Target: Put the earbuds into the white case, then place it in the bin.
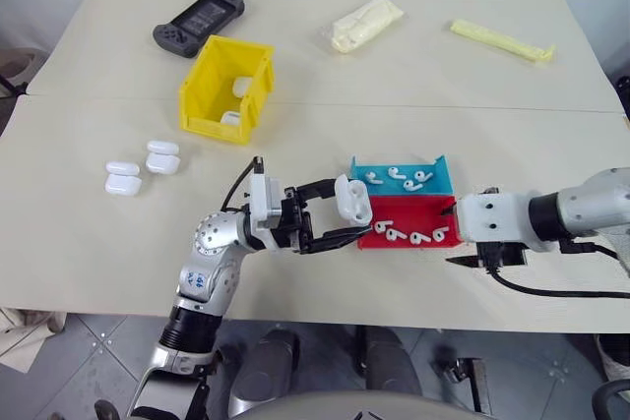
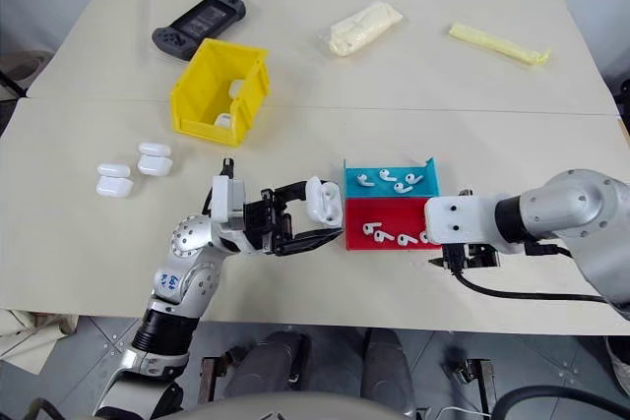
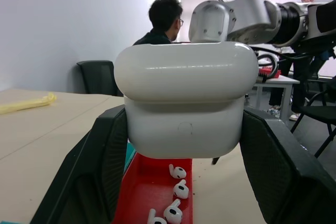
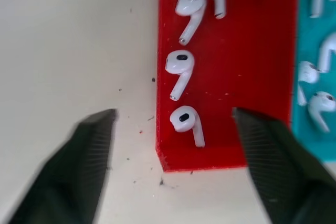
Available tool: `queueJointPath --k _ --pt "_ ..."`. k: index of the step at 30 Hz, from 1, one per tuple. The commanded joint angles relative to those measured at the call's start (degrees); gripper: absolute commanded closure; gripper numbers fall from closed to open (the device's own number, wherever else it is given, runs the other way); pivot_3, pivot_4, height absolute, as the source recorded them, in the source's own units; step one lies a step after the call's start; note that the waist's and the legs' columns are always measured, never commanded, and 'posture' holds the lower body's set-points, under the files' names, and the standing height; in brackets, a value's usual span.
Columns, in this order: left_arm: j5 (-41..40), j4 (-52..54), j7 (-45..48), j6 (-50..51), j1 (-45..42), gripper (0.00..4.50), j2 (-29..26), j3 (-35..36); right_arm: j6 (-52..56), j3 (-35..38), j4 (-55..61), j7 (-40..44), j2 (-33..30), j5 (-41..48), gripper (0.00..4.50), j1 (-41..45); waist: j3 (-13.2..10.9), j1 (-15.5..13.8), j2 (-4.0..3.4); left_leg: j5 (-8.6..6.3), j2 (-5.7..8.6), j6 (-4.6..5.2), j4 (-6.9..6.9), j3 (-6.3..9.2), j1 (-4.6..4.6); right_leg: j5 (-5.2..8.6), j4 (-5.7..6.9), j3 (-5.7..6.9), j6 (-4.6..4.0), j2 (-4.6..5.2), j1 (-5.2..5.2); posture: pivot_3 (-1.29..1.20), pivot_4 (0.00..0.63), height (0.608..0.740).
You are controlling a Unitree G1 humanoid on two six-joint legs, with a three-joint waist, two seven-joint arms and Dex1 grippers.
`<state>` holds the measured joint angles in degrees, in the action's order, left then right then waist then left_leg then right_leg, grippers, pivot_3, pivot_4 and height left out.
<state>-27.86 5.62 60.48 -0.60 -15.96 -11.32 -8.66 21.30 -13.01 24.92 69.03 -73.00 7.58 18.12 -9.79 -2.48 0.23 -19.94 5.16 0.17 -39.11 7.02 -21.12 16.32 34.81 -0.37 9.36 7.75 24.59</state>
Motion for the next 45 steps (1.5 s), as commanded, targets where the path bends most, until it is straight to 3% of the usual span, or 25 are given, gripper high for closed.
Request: queueJointPath --k 1,2,14,30,34,37,45 --pt "-0.6 3.1 -0.9 0.1 0.5 1.72 -0.2 -0.1 -6.7 -2.1 -3.7 1.3 1.4 -5.9 2.3 2.1 0.0 0.0 0.0 0.0 0.0 0.0 0.0 0.0 0.0 0.0 0.0 0.0 0.0 0.0 0.0 0.0 0.15 0.74" --pt "-0.6 3.5 -1.3 0.4 0.7 1.72 -0.3 -0.1 -8.0 -2.7 -4.8 1.8 1.8 -7.0 2.58 2.7 0.0 0.1 0.0 0.0 0.01 0.0 0.0 -0.01 0.01 0.0 0.0 -0.01 0.01 0.01 -0.01 0.0 0.15 0.74" --pt "-0.8 6.9 -3.7 2.0 2.9 1.72 -0.9 -1.0 -14.0 -5.2 -10.1 5.7 7.2 -12.9 2.58 7.7 0.0 0.9 -0.01 0.0 -0.02 -0.01 0.0 0.01 0.01 0.0 0.02 -0.02 0.01 0.0 0.0 0.0 0.15 0.74" --pt "-0.9 6.9 -4.9 2.2 2.4 1.72 -1.5 -0.1 -16.4 -5.6 -11.2 9.3 10.7 -15.3 2.58 8.4 0.0 1.0 -0.02 0.0 -0.03 -0.02 0.0 0.01 0.02 0.0 0.03 -0.03 0.0 -0.01 0.0 0.0 0.15 0.74" --pt "-0.7 6.9 -5.1 2.2 2.4 1.72 -1.6 0.0 -16.5 -5.6 -11.5 9.6 11.1 -15.6 3.47 8.4 0.0 1.0 -0.02 0.0 -0.02 -0.02 0.0 0.01 0.02 0.0 0.02 -0.02 0.0 -0.01 0.0 0.0 0.15 0.74" --pt "-0.7 7.1 -5.2 2.2 2.4 1.72 -1.7 0.1 -16.7 -5.6 -11.9 9.9 11.2 -15.8 4.48 8.4 0.0 1.0 -0.02 0.0 -0.03 -0.02 0.0 0.01 0.05 -0.01 0.03 -0.02 0.0 -0.02 -0.02 0.0 0.15 0.74" --pt "-0.7 7.4 -5.6 2.1 2.5 1.72 -2.2 0.1 -16.9 -5.5 -12.4 10.3 11.8 -15.9 4.48 8.9 0.0 1.1 -0.02 0.0 -0.03 -0.04 0.0 0.0 0.08 -0.01 0.04 -0.04 -0.01 -0.05 -0.04 0.0 0.15 0.74"
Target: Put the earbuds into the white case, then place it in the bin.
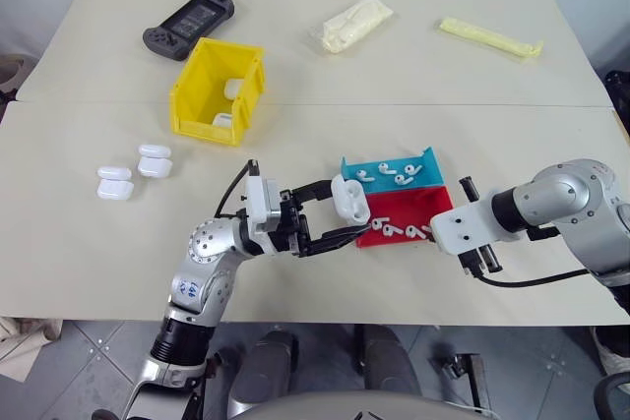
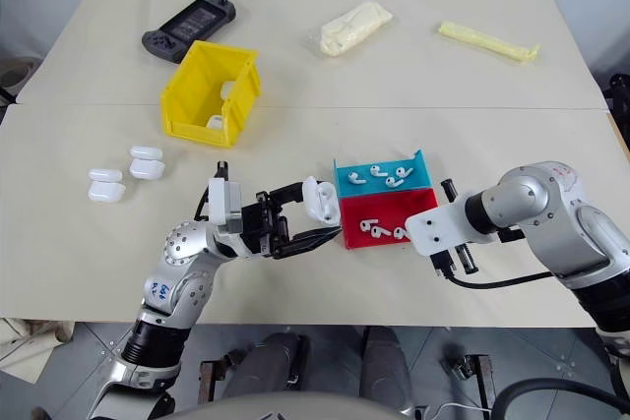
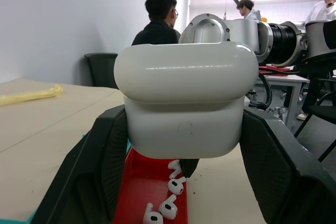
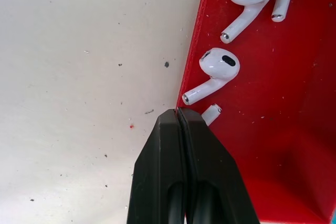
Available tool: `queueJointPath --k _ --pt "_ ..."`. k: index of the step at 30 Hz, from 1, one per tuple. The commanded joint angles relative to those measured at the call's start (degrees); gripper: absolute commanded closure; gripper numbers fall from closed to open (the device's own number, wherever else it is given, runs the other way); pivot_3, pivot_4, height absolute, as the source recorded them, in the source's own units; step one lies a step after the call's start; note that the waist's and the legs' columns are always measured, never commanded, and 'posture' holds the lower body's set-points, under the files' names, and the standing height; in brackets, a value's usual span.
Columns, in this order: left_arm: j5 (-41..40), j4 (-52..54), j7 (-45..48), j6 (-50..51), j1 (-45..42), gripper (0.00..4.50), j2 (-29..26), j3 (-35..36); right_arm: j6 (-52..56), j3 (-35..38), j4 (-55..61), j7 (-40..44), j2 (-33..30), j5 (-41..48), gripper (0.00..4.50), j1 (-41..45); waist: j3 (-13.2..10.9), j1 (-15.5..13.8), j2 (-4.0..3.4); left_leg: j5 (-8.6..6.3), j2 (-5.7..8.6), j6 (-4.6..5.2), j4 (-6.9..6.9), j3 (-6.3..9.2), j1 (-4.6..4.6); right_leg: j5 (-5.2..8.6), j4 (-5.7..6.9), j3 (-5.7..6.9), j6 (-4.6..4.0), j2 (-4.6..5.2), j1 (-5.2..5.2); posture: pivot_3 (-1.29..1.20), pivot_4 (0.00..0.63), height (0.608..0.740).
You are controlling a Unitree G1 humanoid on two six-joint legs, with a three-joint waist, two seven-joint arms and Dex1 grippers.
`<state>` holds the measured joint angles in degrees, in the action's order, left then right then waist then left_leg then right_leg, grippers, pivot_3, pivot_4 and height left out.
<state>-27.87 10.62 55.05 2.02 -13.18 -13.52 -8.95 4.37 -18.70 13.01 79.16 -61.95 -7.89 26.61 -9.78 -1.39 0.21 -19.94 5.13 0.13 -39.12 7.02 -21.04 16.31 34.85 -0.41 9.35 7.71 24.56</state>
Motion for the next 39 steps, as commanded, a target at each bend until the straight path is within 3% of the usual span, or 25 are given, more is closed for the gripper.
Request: queueJointPath --k 1,7,15,27,39 --pt "-0.7 2.4 -0.3 -0.5 -0.3 1.72 0.0 0.3 0.1 0.2 -0.4 0.1 0.8 -0.4 4.48 0.5 0.0 0.0 0.0 0.0 0.0 0.0 0.0 0.0 0.0 0.0 0.0 0.0 0.0 0.0 0.0 0.0 0.15 0.74" --pt "-0.6 2.6 -0.5 -0.6 0.1 1.72 -0.3 0.3 4.2 1.8 0.2 1.4 0.2 1.7 4.48 0.4 0.0 0.0 0.0 0.0 -0.01 -0.01 0.0 0.0 0.01 0.0 0.0 0.0 0.0 -0.03 0.0 0.0 0.15 0.74" --pt "-0.7 2.7 -0.6 -0.4 0.2 1.72 -0.7 0.3 15.9 5.2 4.4 2.9 0.7 8.6 2.0 2.3 0.0 -0.1 0.0 0.0 -0.05 0.0 0.0 0.02 -0.05 0.0 -0.03 0.0 0.0 0.03 0.03 0.0 0.15 0.74" --pt "-0.6 2.9 -0.9 -0.4 0.5 1.72 -0.8 0.1 37.1 3.1 12.5 -2.4 4.4 12.9 2.0 4.4 0.0 -0.2 0.0 -0.01 -0.03 0.0 0.0 0.05 -0.08 0.0 -0.03 0.01 -0.01 0.09 0.04 0.0 0.15 0.74" --pt "-0.5 3.3 -1.1 -0.3 0.7 1.72 -1.0 0.0 46.8 0.9 15.3 -7.8 4.1 13.6 2.0 4.0 0.0 -0.2 0.0 -0.01 -0.03 0.0 0.0 0.04 -0.08 0.0 -0.03 0.02 -0.01 0.08 0.05 0.0 0.15 0.74"
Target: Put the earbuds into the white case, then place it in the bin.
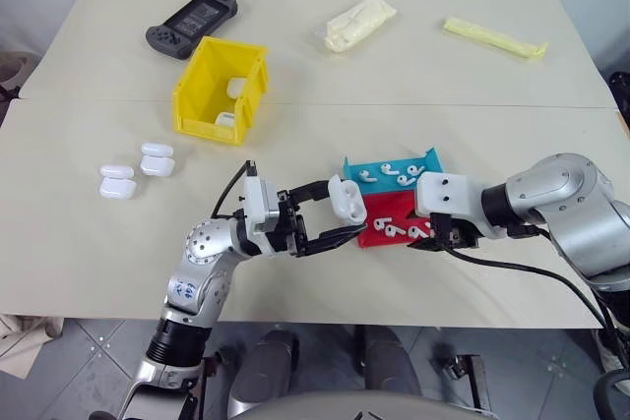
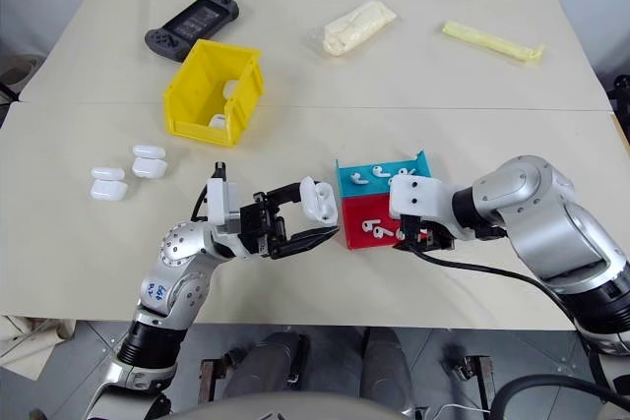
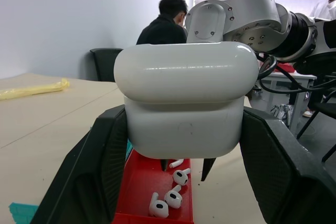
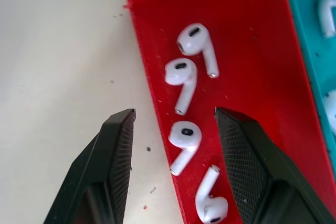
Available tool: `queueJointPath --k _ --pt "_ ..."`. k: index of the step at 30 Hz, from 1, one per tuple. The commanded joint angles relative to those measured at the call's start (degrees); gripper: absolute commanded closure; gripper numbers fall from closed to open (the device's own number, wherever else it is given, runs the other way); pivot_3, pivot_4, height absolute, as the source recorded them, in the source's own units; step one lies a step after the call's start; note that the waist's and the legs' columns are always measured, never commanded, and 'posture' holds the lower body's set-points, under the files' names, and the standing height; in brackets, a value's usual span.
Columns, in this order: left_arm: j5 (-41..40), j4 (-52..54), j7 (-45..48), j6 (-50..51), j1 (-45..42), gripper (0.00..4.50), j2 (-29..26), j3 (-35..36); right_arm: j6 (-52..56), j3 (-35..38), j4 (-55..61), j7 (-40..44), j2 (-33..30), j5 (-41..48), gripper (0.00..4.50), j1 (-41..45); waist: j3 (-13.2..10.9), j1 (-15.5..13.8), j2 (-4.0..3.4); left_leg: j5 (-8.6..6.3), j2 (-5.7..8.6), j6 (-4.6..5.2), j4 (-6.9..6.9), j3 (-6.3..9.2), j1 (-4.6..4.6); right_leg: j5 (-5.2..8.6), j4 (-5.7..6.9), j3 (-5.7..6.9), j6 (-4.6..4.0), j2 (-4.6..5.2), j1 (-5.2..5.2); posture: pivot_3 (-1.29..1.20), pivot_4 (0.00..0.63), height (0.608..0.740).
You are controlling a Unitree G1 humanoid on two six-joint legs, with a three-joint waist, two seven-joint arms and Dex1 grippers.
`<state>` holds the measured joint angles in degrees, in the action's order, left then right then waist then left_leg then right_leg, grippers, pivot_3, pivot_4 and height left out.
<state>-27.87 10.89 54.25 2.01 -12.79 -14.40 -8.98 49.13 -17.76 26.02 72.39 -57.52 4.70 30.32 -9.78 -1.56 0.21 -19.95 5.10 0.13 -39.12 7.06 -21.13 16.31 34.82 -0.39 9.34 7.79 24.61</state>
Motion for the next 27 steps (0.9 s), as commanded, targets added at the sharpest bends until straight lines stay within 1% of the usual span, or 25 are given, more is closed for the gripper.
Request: queueJointPath --k 1,13,16,19,27 --pt "-0.5 3.1 -0.3 -0.3 0.4 1.72 -0.1 0.0 2.6 -0.1 2.4 -1.5 -0.3 1.0 2.0 0.2 0.0 0.0 0.0 0.0 0.0 0.0 0.0 0.0 0.0 0.0 0.0 0.0 0.0 0.0 0.0 0.0 0.15 0.74" --pt "-0.6 3.4 -0.3 -0.1 0.5 1.72 -0.4 -0.1 4.5 -1.1 1.4 -4.6 -0.8 1.6 2.0 -0.4 0.0 0.0 0.0 0.0 0.01 0.0 0.0 0.0 0.0 0.0 0.0 0.0 0.0 0.0 0.0 0.0 0.15 0.74" --pt "-0.7 3.6 -0.3 0.0 0.5 1.72 -0.6 0.0 4.6 -1.4 1.3 -5.0 -0.8 1.9 2.59 -0.5 0.0 0.0 0.0 0.0 0.01 0.0 0.0 0.0 0.0 0.0 -0.01 0.0 0.0 0.0 0.0 0.0 0.15 0.74" --pt "-0.8 3.8 -0.3 0.1 0.5 1.72 -0.8 0.0 4.7 -1.8 1.2 -5.5 -0.7 2.1 3.57 -0.5 0.0 0.0 0.0 0.0 0.01 0.0 0.0 0.0 0.0 0.0 -0.01 0.0 0.0 -0.01 0.0 0.0 0.15 0.74" --pt "-0.9 4.2 -0.4 0.5 0.6 1.72 -1.0 0.2 3.5 -2.5 0.9 -6.2 -1.3 2.0 3.57 -0.9 0.0 0.0 0.0 0.0 0.01 0.0 0.01 0.0 0.0 0.0 -0.01 0.0 0.0 -0.01 0.0 0.0 0.15 0.74"
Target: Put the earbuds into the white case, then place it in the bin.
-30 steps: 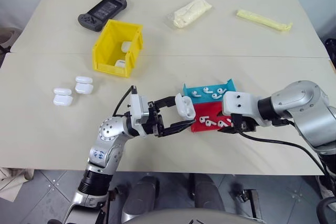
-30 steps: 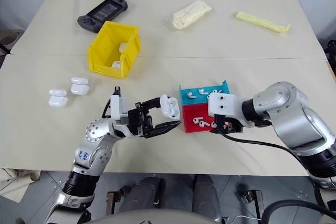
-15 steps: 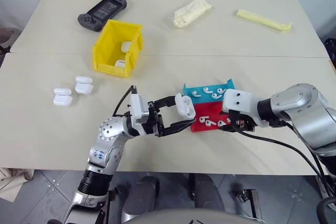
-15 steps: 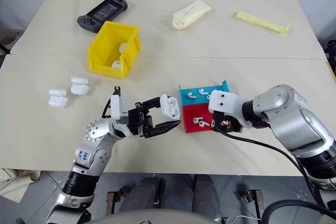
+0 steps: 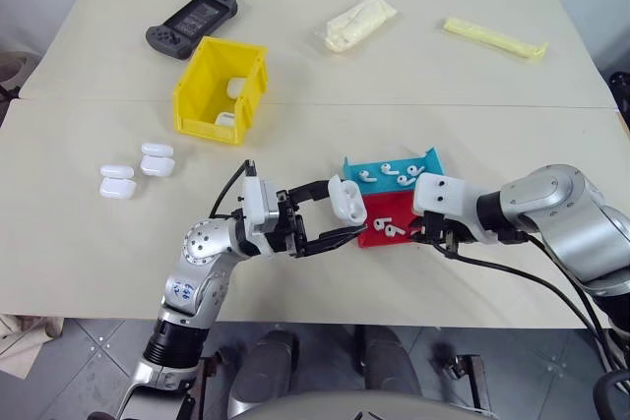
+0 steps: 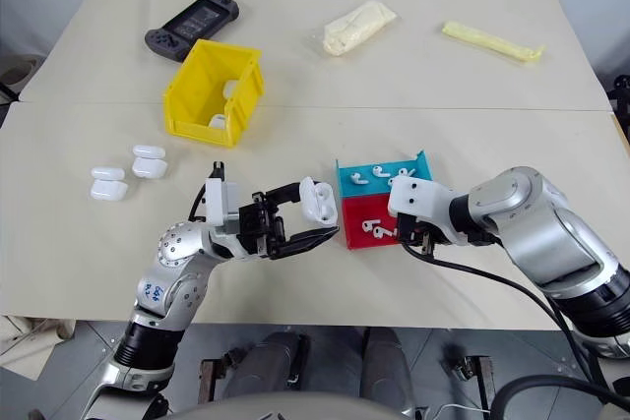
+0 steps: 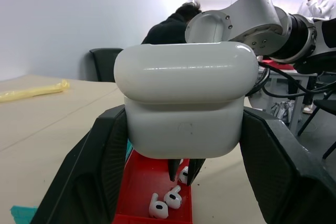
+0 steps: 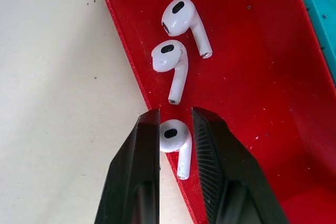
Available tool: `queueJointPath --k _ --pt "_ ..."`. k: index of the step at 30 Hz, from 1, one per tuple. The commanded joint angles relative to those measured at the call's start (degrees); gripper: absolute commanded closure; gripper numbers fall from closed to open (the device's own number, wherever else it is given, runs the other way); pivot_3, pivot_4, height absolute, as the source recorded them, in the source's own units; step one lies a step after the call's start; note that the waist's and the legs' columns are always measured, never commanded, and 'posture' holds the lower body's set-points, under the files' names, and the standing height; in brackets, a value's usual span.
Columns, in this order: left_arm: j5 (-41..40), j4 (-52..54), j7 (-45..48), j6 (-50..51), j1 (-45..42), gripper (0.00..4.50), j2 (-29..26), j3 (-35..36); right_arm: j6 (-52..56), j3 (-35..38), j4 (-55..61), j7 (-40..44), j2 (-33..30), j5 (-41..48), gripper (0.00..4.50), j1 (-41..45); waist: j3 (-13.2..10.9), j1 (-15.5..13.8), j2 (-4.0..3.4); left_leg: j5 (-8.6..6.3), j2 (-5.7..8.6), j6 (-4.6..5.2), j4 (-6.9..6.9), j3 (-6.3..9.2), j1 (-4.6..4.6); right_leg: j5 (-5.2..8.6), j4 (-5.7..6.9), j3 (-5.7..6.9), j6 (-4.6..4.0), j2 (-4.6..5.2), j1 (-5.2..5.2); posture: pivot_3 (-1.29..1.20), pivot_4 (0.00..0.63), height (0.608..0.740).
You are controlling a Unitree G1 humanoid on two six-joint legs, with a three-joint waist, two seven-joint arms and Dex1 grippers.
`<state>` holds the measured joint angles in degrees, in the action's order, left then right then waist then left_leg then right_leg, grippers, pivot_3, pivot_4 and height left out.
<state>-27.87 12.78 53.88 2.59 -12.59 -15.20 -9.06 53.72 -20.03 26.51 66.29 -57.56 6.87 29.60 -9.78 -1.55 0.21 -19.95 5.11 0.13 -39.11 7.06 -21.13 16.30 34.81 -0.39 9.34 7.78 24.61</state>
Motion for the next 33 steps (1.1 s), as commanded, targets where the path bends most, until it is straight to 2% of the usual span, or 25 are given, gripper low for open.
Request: queueJointPath --k 1,12,15,18,33 --pt "-0.9 2.4 0.0 -0.1 0.4 1.72 -0.2 0.3 -1.3 -0.2 0.3 -0.2 -1.4 -0.2 3.57 -0.3 0.0 0.0 0.0 0.0 0.0 0.0 0.0 0.0 0.0 0.0 0.0 0.0 0.0 0.0 0.0 0.0 0.15 0.74" --pt "-1.0 2.4 -0.1 0.1 0.5 1.72 -0.2 0.3 -3.9 0.3 -0.7 0.9 -1.9 0.4 3.57 -0.1 0.0 0.0 0.0 0.0 0.0 0.0 0.01 0.0 0.0 0.0 -0.01 0.0 0.0 -0.01 0.0 0.0 0.15 0.74" --pt "-1.0 2.4 -0.2 0.2 0.5 1.72 -0.1 0.3 -5.1 0.5 -0.8 1.3 -2.0 0.5 2.95 -0.3 0.0 0.0 0.0 0.0 0.01 0.0 0.01 0.0 0.0 0.0 -0.01 0.0 0.0 -0.01 0.0 0.0 0.15 0.74" --pt "-1.0 2.4 -0.2 0.2 0.5 1.72 -0.1 0.3 -6.8 0.6 -0.5 2.6 -2.4 0.8 2.02 -0.3 0.0 0.0 0.0 0.0 0.01 0.0 0.01 0.0 0.0 0.0 -0.02 0.0 0.0 0.0 0.0 0.0 0.15 0.74" --pt "-0.7 2.1 -0.3 -0.1 0.2 1.72 0.3 0.2 -11.8 -0.4 -3.7 4.2 -3.1 -2.1 2.02 -0.1 0.0 0.0 0.0 0.0 0.0 0.0 0.01 0.0 0.0 0.0 -0.03 0.0 0.0 -0.01 0.0 0.0 0.15 0.74"
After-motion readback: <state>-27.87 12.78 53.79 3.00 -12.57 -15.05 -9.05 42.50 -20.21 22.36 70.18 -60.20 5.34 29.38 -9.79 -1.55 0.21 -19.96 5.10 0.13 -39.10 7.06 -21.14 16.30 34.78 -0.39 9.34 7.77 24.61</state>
